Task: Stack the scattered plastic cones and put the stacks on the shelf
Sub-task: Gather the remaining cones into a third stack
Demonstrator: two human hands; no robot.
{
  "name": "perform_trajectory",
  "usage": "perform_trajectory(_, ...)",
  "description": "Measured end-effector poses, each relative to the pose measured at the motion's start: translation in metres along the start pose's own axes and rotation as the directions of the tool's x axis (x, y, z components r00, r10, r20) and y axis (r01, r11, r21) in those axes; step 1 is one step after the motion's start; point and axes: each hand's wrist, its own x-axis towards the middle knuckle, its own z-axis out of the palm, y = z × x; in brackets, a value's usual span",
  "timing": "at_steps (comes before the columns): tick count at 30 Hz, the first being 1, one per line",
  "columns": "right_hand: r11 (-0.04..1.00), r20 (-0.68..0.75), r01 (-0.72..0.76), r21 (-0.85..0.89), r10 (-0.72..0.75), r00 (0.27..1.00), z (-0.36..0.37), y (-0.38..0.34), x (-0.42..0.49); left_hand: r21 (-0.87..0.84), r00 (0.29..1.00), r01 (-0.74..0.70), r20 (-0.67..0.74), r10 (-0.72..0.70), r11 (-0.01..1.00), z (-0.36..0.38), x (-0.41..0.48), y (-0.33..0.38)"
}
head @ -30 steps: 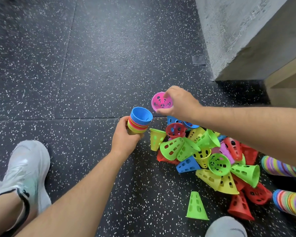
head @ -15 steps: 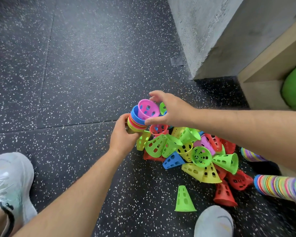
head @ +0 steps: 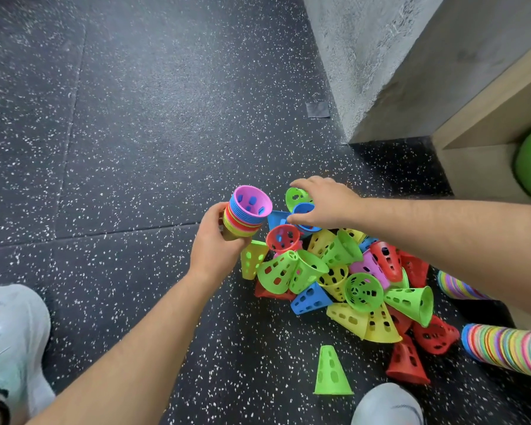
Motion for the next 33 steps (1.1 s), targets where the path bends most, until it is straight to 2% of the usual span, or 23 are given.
perform_trajectory(4,0.991,0.090,0.128,-0.031,-0.124,0.988,-0.005,0.005,0.008,0.016,1.000,-0.016,0.009,0.016,1.000,0.005,0.012,0.007)
perform_trajectory(7,0.966,0.136,0.224,-0.127,-0.206,0.969,-0.008,0.008,0.010,0.022,0.999,-0.025,0.027,0.024,0.999,0.010,0.019,0.010)
perform_trajectory(12,0.977,0.152,0.202,-0.073,-0.189,0.970,-0.006,0.014,0.004,0.046,0.997,-0.045,0.057,0.043,0.998,0.014,0.020,0.012)
perform_trajectory(16,0.993,0.155,0.115,0.023,-0.118,0.981,-0.009,0.014,-0.005,0.048,0.995,-0.050,0.089,0.045,0.998,0.014,0.017,0.014)
perform_trajectory(21,0.992,0.003,0.033,0.122,-0.034,0.999,-0.020,0.013,-0.026,0.034,0.991,-0.044,0.128,0.039,0.998,0.018,0.012,0.019)
perform_trajectory(24,0.984,-0.148,0.027,0.176,-0.001,0.989,-0.035,0.013,-0.042,0.037,0.990,-0.067,0.130,0.062,0.997,0.020,0.009,0.024)
perform_trajectory(27,0.949,-0.378,0.123,0.291,-0.004,0.926,-0.048,0.008,-0.059,0.050,0.987,-0.094,0.136,0.087,0.994,0.022,0.003,0.030)
perform_trajectory(29,0.921,-0.479,0.218,0.322,-0.040,0.877,-0.053,-0.001,-0.071,0.052,0.986,-0.107,0.137,0.099,0.993,0.022,-0.001,0.033)
perform_trajectory(33,0.924,-0.512,0.306,0.230,-0.153,0.845,-0.054,-0.018,-0.086,0.062,0.984,-0.118,0.145,0.108,0.991,0.023,-0.011,0.037)
